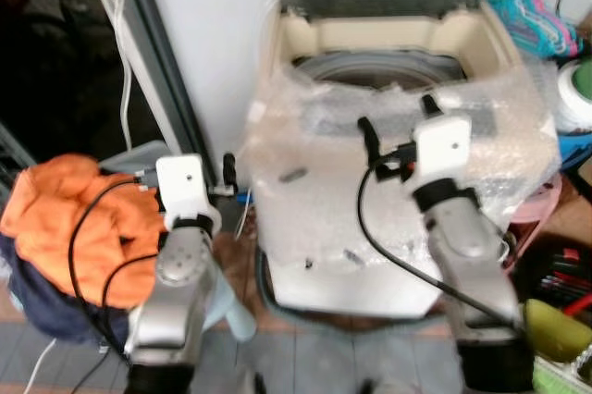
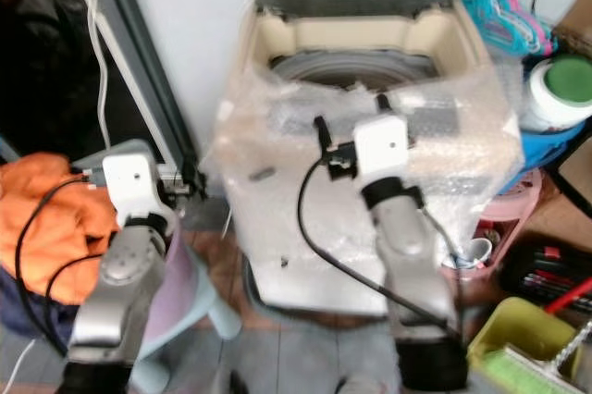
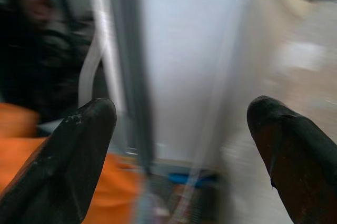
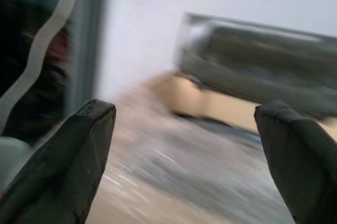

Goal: Clothes washing

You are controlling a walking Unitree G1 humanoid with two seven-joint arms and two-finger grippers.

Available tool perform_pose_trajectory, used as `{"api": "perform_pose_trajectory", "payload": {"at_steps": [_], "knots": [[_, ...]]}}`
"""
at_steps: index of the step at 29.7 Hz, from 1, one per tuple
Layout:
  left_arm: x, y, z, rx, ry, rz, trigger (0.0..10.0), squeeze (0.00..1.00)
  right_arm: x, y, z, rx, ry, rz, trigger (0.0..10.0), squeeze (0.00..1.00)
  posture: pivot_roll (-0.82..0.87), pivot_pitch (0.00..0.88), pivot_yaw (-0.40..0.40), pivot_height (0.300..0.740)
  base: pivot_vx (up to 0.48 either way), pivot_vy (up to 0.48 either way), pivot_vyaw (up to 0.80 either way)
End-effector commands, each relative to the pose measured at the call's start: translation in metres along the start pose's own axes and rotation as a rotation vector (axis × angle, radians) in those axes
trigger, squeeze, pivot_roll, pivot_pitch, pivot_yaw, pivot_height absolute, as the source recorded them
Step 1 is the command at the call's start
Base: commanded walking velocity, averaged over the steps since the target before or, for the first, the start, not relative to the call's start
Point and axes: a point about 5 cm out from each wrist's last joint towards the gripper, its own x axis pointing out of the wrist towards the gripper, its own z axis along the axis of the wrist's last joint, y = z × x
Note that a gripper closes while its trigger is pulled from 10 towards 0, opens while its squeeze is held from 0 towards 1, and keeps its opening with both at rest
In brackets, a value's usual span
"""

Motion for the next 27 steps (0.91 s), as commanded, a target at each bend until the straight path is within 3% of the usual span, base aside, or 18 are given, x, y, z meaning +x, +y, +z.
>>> {"api": "perform_pose_trajectory", "payload": {"at_steps": [1, 5, 8, 19, 26, 27], "knots": [[0.003, -0.003, 0.005, 0.011, -0.011, -0.016, 10.0, 0.0, 0.0, -0.003, 0.003, 0.003, -0.01, -0.01, 10.0, 1.0, -0.04, 0.0, 0.094, 0.74, 0.0, 0.0, 0.8], [0.005, 0.003, 0.007, 0.018, -0.021, -0.001, 10.0, 0.0, 0.003, 0.009, 0.002, 0.031, -0.006, 0.029, 10.0, 1.0, -0.03, 0.011, 0.073, 0.74, 0.0, 0.0, 0.8], [0.002, 0.006, 0.002, 0.015, -0.006, 0.024, 10.0, 0.0, 0.002, 0.021, 0.007, 0.003, -0.033, 0.136, 10.0, 1.0, -0.03, 0.016, 0.071, 0.74, 0.0, 0.0, 0.8], [0.0, 0.008, 0.003, 0.024, 0.007, 0.018, 10.0, 0.0, 0.005, 0.025, 0.006, 0.016, -0.023, 0.159, 10.0, 1.0, -0.02, 0.06, 0.099, 0.74, 0.0, 0.0, 0.8], [0.001, 0.007, 0.004, 0.021, 0.011, 0.013, 10.0, 0.0, 0.002, 0.028, 0.003, 0.023, -0.001, 0.161, 10.0, 1.0, -0.02, 0.069, 0.097, 0.74, 0.0, 0.0, 0.12], [0.001, 0.006, 0.004, 0.019, 0.012, 0.012, 10.0, 0.0, 0.001, 0.028, 0.001, 0.022, 0.01, 0.17, 10.0, 0.88, -0.02, 0.068, 0.095, 0.74, 0.0, 0.0, 0.0]]}}
